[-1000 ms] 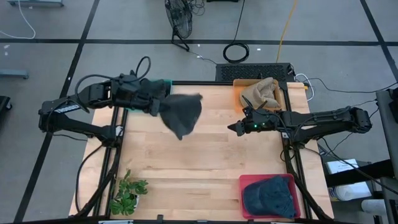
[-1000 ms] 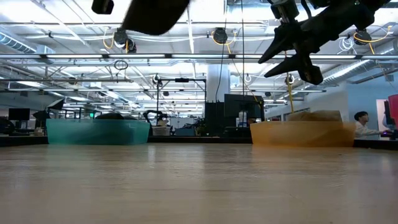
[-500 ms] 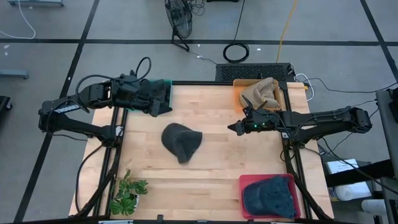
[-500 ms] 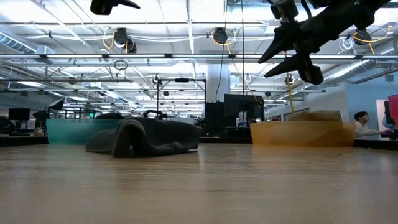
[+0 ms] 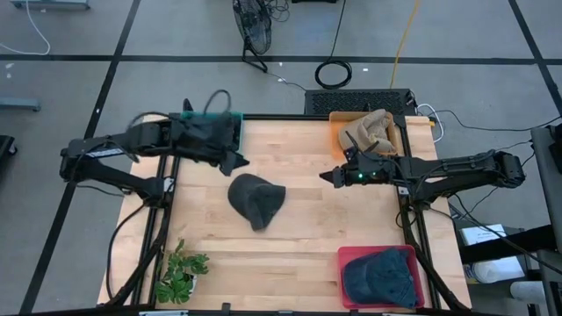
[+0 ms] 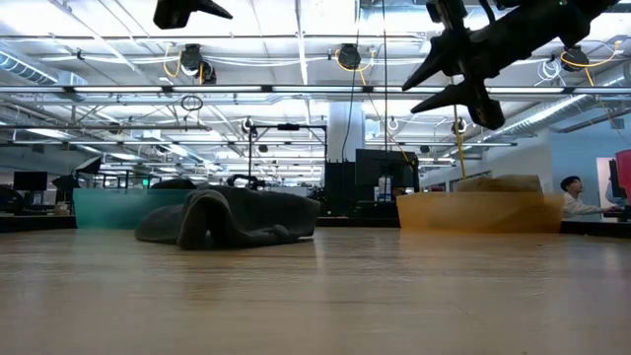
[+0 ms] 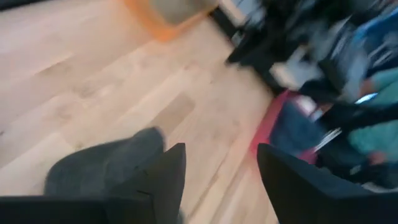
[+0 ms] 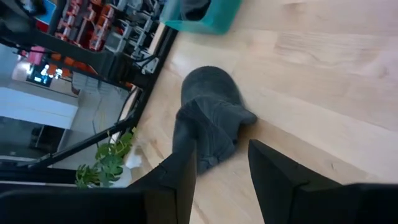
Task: Pick & Place hat
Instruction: Put the black cap into the green bin
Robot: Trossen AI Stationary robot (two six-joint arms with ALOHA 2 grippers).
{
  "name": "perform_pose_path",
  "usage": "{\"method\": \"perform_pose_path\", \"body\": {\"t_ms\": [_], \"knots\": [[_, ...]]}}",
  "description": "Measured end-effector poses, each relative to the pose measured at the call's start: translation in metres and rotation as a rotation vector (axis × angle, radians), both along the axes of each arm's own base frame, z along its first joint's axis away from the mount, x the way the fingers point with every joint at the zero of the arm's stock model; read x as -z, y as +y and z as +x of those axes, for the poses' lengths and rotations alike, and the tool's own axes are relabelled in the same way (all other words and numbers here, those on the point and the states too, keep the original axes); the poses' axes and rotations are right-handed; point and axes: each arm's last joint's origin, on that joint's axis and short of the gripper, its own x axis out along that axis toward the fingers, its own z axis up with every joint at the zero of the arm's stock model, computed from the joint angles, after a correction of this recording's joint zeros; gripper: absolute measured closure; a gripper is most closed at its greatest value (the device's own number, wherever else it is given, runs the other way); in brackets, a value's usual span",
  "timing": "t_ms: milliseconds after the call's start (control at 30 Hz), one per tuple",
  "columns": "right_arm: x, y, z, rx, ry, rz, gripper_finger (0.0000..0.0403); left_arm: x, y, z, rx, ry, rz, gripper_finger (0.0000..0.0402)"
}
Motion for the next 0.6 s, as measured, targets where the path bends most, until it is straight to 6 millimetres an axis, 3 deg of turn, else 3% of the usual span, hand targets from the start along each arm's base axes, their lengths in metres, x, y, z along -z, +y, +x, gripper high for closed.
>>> {"method": "perform_pose_path", "body": {"t_ms": [233,600], "knots": [[-0.002,-0.001,0.001,0.015,-0.019,-0.011,0.0275,0.044,-0.010,0.036,0.096,0.271,0.032,0.0212],[-0.002,-0.001,0.001,0.016,-0.020,-0.009,0.0275,0.123,-0.004,0.083,0.144,0.669,0.122,0.0213]]}}
